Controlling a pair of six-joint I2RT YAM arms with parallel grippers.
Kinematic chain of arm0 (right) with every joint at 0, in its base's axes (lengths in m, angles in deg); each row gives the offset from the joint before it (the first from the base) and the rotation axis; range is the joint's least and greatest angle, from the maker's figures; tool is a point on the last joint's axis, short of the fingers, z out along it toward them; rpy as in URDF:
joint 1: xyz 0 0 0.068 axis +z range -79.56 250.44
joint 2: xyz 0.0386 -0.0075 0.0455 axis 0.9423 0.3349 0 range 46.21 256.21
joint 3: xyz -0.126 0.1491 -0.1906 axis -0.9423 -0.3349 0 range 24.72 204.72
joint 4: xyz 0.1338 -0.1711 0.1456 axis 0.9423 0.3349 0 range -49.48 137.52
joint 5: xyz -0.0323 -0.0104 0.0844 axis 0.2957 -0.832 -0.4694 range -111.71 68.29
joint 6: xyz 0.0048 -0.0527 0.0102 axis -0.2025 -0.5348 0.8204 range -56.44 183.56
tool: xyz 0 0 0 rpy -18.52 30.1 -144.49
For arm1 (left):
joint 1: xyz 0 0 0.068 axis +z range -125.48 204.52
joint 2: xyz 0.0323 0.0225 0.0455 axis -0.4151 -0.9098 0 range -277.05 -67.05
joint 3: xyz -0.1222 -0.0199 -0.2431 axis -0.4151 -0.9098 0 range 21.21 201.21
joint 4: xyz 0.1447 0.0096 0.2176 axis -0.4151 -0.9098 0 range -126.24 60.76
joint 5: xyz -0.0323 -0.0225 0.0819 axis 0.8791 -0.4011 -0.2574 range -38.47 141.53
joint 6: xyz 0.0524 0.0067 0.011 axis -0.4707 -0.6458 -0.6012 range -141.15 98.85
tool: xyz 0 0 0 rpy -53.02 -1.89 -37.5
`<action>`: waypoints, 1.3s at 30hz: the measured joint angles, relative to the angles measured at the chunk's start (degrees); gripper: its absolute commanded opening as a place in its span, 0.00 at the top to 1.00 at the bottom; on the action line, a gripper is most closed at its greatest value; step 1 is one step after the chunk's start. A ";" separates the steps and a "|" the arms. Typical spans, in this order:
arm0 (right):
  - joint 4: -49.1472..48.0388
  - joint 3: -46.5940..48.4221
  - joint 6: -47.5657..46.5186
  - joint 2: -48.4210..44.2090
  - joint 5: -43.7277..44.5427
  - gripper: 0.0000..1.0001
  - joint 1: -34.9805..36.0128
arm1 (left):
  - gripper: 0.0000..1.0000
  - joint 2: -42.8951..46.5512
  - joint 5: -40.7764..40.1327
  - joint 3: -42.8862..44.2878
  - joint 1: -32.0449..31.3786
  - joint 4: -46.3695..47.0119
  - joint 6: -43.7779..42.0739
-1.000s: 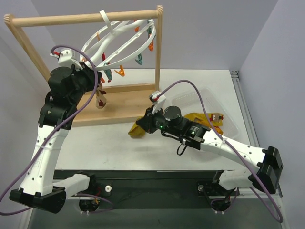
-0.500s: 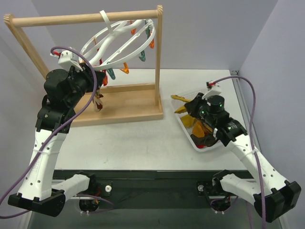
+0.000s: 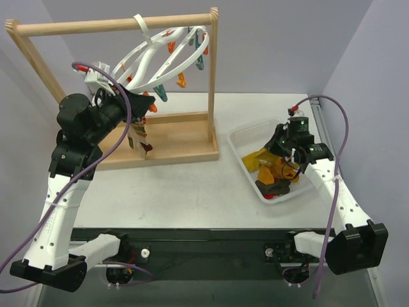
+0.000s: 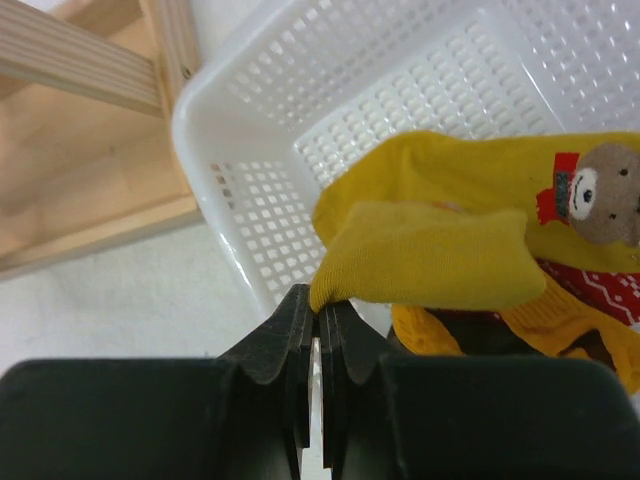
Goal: Remove the socks clipped to the hanger
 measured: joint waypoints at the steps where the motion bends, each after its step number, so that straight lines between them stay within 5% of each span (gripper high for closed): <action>1: 0.72 0.07 -0.57 0.87 0.04 1.00 -0.02 | 1.00 0.09 0.94 -0.33 -0.11 0.81 0.76; 8: 4.02 0.52 -3.34 5.31 0.76 0.86 -0.02 | 1.00 0.17 6.58 -3.21 -0.22 7.63 6.71; 15: 7.41 5.53 -5.62 11.41 0.79 0.56 -0.02 | 1.00 -0.37 9.94 -5.09 -0.57 13.22 12.87; 22: 9.27 11.45 -7.63 14.58 -1.38 0.44 0.90 | 1.00 -0.46 10.29 -5.81 -1.46 16.48 16.02; 23: 9.40 11.76 -7.85 14.56 -1.31 0.25 1.33 | 1.00 -0.46 10.29 -5.84 -1.49 16.59 16.13; 32: 10.01 14.14 -8.46 12.92 1.95 0.18 12.13 | 1.00 -0.68 10.01 -5.86 -2.32 17.38 17.27; 39: -3.82 10.64 -9.11 8.63 2.49 0.12 25.18 | 1.00 -0.70 9.73 -5.88 -2.62 17.62 17.35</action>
